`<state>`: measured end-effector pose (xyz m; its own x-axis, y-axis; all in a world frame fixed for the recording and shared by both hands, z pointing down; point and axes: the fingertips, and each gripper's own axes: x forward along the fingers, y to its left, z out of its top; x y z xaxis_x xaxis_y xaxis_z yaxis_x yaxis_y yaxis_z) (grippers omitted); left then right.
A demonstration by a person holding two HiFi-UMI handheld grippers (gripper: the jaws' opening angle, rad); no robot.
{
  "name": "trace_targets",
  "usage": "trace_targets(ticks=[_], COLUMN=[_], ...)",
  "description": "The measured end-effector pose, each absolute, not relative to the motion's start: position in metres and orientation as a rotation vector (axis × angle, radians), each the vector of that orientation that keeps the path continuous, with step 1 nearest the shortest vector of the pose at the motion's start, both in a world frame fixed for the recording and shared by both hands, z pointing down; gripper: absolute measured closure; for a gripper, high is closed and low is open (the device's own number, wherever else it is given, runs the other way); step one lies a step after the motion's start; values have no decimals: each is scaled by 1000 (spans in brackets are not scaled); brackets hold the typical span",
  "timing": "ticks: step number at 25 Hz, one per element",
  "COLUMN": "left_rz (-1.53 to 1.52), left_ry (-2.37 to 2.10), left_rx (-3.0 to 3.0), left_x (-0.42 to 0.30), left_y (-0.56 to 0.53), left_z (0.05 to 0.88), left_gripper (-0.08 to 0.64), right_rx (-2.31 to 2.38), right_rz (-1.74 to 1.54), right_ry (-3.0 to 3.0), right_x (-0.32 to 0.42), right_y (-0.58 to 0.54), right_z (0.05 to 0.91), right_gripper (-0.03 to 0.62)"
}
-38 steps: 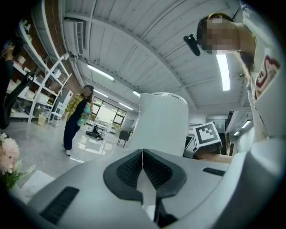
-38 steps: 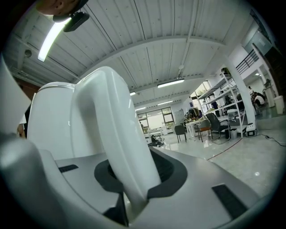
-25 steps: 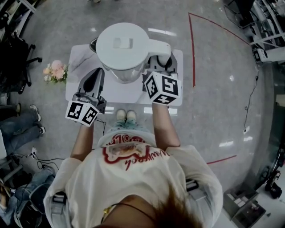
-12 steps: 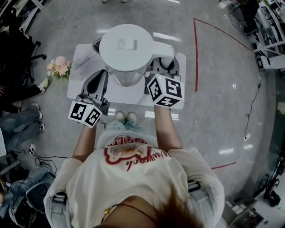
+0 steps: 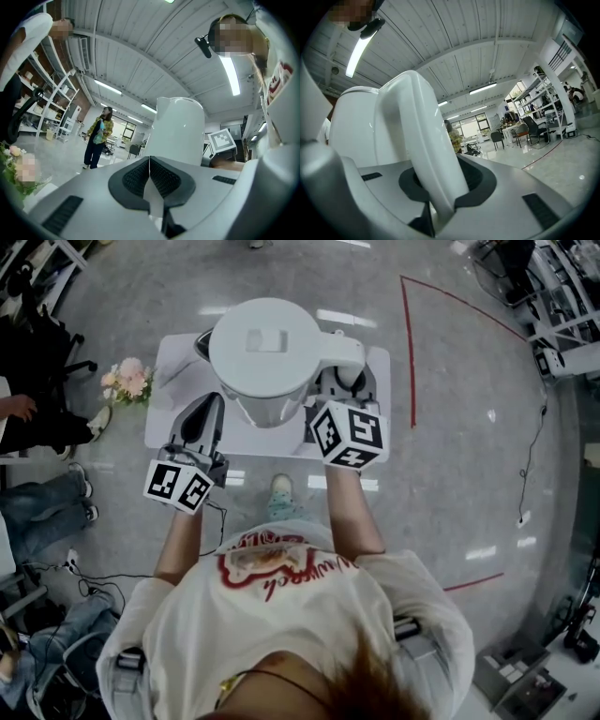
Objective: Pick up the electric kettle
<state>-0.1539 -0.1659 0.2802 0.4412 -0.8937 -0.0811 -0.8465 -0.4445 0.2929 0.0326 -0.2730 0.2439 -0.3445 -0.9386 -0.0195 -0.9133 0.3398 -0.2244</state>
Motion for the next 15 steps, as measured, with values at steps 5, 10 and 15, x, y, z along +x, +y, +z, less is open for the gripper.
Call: trace_targets(ticks=[5, 10, 15], left_rz=[-343, -355, -352], left_ry=[-1517, -1509, -1468], left_rx=[2498, 2495, 2522], left_x=[-173, -200, -215], left_y=[-123, -71, -21], left_z=[277, 281, 284], left_gripper=[548, 548, 548], right_rx=[-1729, -1731, -1752], right_rz=[-258, -258, -252], right_ry=[2429, 2434, 2421], right_x=[18, -11, -30], right_y=[-232, -178, -120], right_z=[245, 250, 253], right_gripper=[512, 512, 512])
